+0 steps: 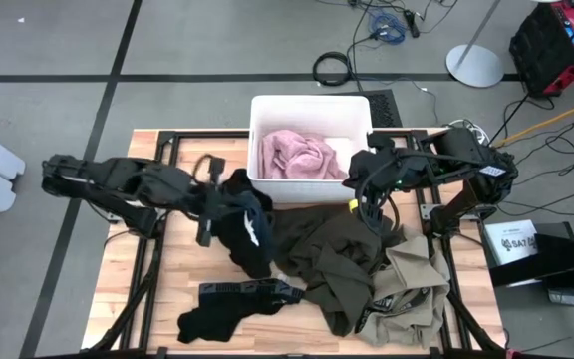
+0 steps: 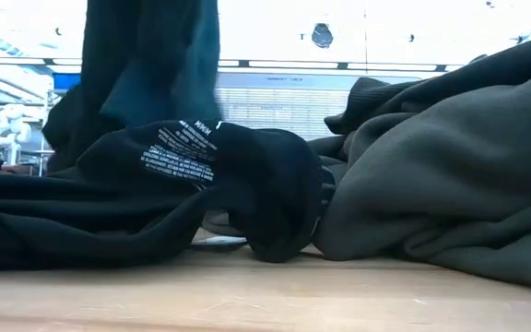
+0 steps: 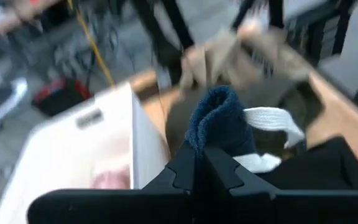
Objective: Sort clothes
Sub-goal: Put the dark blue shorts into the white bin
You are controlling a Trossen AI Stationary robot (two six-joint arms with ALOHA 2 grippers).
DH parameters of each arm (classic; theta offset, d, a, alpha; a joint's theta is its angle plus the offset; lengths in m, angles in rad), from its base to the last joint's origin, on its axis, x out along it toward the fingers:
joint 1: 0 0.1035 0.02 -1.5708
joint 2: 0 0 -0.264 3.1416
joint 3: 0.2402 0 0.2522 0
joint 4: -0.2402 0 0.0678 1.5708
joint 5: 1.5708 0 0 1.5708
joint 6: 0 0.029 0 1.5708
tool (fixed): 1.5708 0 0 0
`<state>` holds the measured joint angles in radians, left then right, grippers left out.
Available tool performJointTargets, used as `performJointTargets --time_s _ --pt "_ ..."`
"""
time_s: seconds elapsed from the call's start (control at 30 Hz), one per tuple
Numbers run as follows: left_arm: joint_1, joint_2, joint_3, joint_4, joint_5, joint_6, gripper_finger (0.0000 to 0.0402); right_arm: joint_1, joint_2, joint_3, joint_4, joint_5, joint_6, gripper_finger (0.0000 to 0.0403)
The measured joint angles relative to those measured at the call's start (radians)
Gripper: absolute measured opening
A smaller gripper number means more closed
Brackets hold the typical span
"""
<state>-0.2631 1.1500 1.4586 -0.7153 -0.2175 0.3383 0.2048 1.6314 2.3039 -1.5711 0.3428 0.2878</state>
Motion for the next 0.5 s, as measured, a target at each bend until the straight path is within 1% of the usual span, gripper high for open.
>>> performJointTargets --time_s 0.07,0.13,0.27,0.37,0.5 --pt "-0.005 -0.011 0.000 0.065 0.034 -0.002 0.0012 0.004 0.000 0.000 0.000 0.001 0.001 0.0000" --pt "-0.007 -0.007 0.004 0.051 0.048 -0.044 0.0012 0.007 0.000 0.000 0.000 0.001 0.013 0.0000" --pt "-0.006 0.022 0.000 -0.202 0.058 -0.108 0.0012 0.007 0.002 -0.023 0.001 0.002 0.016 0.0000" --pt "-0.006 0.020 -0.028 -0.267 0.072 -0.221 0.0012 0.007 0.003 -0.063 0.005 0.001 0.016 0.0000" --pt "-0.007 0.039 -0.109 -0.308 0.240 -0.310 0.0012 0.007 0.003 -0.132 0.012 -0.004 0.016 0.0000"
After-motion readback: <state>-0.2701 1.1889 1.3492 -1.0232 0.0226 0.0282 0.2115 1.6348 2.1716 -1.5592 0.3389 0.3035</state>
